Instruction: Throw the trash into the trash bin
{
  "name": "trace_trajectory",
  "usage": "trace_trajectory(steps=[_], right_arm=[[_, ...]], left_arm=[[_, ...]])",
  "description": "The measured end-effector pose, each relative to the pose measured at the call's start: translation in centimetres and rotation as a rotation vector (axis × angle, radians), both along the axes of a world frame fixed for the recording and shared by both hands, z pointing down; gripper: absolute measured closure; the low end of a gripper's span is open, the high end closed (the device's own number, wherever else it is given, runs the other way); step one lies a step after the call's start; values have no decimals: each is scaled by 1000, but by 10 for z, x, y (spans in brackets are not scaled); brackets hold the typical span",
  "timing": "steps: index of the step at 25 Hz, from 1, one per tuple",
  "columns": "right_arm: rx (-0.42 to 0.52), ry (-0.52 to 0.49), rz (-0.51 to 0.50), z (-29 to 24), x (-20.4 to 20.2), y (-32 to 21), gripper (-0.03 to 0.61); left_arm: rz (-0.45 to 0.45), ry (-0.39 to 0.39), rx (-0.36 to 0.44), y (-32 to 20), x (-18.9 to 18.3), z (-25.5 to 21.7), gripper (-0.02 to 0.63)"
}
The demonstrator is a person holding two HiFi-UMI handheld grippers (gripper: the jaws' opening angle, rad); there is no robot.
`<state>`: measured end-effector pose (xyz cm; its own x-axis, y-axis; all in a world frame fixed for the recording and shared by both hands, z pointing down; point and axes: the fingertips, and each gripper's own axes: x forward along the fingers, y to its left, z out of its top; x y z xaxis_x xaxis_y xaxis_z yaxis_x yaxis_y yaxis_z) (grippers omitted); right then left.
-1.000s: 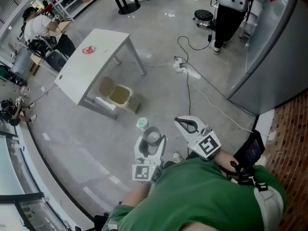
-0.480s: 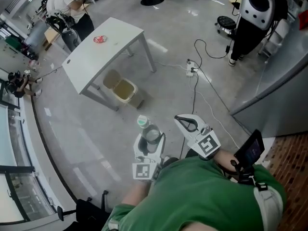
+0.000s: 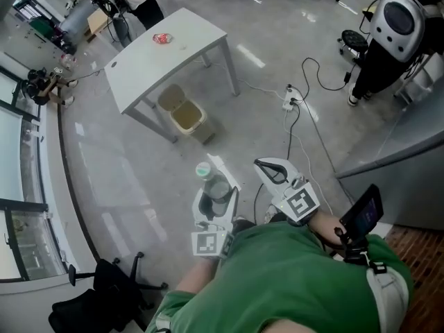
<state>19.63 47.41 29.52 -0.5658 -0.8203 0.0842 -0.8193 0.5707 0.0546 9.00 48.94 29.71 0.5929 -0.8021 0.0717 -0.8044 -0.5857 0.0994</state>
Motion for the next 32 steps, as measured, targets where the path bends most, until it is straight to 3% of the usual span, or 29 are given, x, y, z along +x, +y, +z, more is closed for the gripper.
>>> trace_trajectory(steps=[17, 32], right_arm=[[-17, -8, -65, 3, 9, -29, 574], [-39, 3, -74, 4, -25, -98, 575]], left_arm=[[-60, 16, -15, -25, 17, 4, 284], [-56, 24, -26, -91, -16, 10, 284]])
